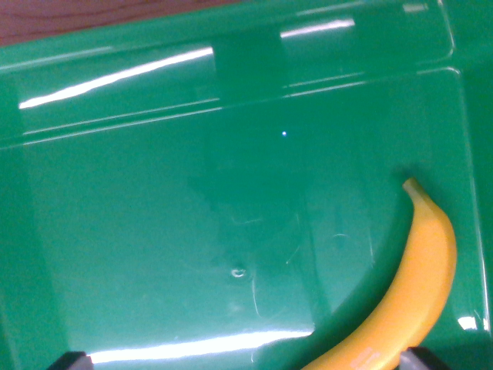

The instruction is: Pick fruit

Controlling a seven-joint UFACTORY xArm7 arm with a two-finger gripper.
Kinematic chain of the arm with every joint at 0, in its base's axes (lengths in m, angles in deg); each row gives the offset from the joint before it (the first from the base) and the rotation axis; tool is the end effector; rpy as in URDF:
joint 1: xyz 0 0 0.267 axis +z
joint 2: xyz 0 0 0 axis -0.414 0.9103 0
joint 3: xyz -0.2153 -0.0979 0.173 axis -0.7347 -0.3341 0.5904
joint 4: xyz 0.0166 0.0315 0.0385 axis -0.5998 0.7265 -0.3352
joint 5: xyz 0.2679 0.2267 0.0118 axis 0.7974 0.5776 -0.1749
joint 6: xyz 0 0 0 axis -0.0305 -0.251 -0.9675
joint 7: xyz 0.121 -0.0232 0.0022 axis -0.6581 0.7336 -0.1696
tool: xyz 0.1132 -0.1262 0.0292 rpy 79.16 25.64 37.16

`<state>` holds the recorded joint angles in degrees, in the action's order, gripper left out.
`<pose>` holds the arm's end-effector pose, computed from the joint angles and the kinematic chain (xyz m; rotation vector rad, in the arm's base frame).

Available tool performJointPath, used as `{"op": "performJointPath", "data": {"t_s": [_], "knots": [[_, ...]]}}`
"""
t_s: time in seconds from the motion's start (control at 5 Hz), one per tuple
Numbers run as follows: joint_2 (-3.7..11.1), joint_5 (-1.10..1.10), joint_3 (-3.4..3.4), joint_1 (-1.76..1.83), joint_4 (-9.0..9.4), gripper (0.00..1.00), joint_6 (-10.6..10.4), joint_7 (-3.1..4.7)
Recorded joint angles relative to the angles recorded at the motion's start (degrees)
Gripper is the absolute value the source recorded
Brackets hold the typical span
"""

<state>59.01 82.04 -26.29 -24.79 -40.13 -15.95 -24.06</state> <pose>0.4620 -0.0119 0.1917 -3.1097 0.3152 0.1900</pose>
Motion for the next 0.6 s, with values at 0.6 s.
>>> {"op": "performJointPath", "data": {"t_s": [0.6], "knots": [[0.95, -0.25, -0.52, -0.52, 2.23, 0.0, -2.8, -0.91]]}}
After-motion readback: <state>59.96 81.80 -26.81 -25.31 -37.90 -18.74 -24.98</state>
